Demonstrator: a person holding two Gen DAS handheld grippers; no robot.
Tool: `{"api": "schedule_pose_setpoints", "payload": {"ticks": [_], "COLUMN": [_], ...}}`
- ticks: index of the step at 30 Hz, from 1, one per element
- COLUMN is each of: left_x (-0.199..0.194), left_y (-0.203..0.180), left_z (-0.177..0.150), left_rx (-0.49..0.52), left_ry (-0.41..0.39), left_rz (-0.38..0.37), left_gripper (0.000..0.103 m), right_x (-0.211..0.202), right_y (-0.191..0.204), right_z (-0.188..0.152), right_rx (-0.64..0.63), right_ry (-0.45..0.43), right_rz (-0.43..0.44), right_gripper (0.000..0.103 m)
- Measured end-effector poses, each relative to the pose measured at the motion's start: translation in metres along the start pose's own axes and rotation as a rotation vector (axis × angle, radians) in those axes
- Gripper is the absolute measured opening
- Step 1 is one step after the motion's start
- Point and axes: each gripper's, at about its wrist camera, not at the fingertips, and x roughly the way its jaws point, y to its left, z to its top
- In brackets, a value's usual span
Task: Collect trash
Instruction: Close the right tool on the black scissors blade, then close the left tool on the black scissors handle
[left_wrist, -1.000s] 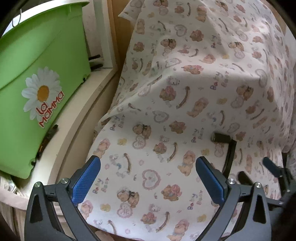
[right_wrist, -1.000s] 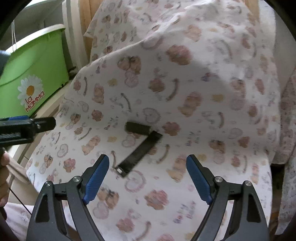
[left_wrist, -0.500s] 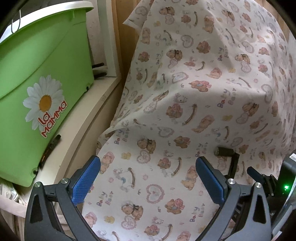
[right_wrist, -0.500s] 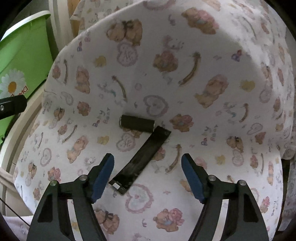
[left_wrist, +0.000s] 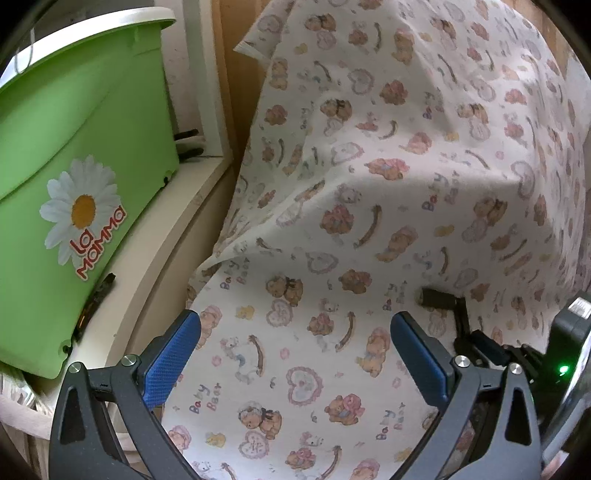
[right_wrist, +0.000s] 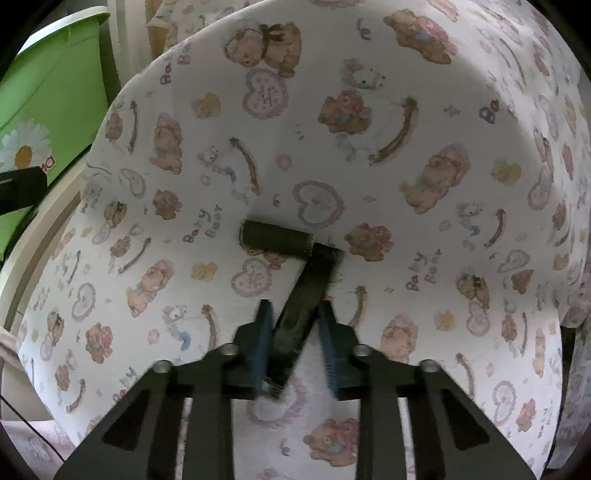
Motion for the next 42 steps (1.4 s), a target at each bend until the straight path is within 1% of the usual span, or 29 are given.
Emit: {"api": "schedule_pose_setpoints", "payload": {"ticks": [4, 6, 10, 15, 19, 20, 22, 23, 26, 28, 29, 31, 35, 39, 42], "left_x": [0.002, 0.003, 0.005, 0.014, 0.031, 0.037, 0.045, 0.049, 0.053, 0.052, 0.052, 0.054, 0.065, 0.082, 0.091], "left_y": [-0.007, -0.01, -0.015, -0.031, -0.05, -0.055, -0.064, -0.068, -0.082, -0.093, -0.099, -0.108, -0.121, -0.135, -0.142], "left_z": [-0.001, -0.001, 0.002, 0.005, 0.006, 0.005, 0.005, 0.005, 0.006, 0.006, 0.006, 0.005, 0.005, 0.003, 0.005], "left_rx": [0.027, 0.037, 0.066, 0.128, 0.168, 0.176, 0.185, 0.187, 0.201, 0.229, 0.248, 0.273, 0.297, 0.292, 0.291], "left_ry": [0.004, 0.004, 0.0, 0.021, 0.057, 0.072, 0.094, 0.103, 0.105, 0.094, 0.088, 0.073, 0.11, 0.133, 0.124], "left_rz": [-0.003, -0.002, 0.008, -0.035, -0.065, -0.072, -0.077, -0.087, -0.129, -0.144, -0.139, -0.105, -0.159, -0.155, -0.147], "left_gripper": [0.101, 0.101, 0.101, 0.101, 0.101, 0.1, 0.091, 0.09, 0.089, 0.089, 0.089, 0.089, 0.089, 0.088, 0.085], "right_x": [-0.005, -0.008, -0.018, -0.029, -0.031, -0.031, -0.03, -0.028, -0.02, -0.017, -0.018, -0.019, -0.021, -0.026, -0.023], "right_y": [-0.005, -0.014, -0.038, -0.064, -0.079, -0.081, -0.085, -0.085, -0.088, -0.085, -0.085, -0.085, -0.095, -0.104, -0.112], "right_z": [-0.001, 0.0, 0.006, 0.01, 0.008, 0.007, 0.005, 0.004, 0.0, 0.0, 0.0, -0.001, 0.002, 0.01, 0.01], "right_rx": [0.008, 0.016, 0.059, 0.084, 0.11, 0.113, 0.115, 0.115, 0.122, 0.116, 0.113, 0.11, 0.13, 0.133, 0.153], "right_ry": [0.012, 0.005, -0.008, -0.032, -0.026, -0.022, -0.01, -0.004, 0.027, 0.026, 0.023, 0.015, 0.016, 0.01, 0.019], "right_rz": [0.022, 0.02, 0.047, 0.043, 0.037, 0.036, 0.038, 0.037, 0.053, 0.058, 0.056, 0.052, 0.053, 0.036, 0.04], "right_gripper": [0.017, 0.017, 0.017, 0.017, 0.017, 0.017, 0.017, 0.017, 0.017, 0.017, 0.017, 0.017, 0.017, 0.017, 0.017]}}
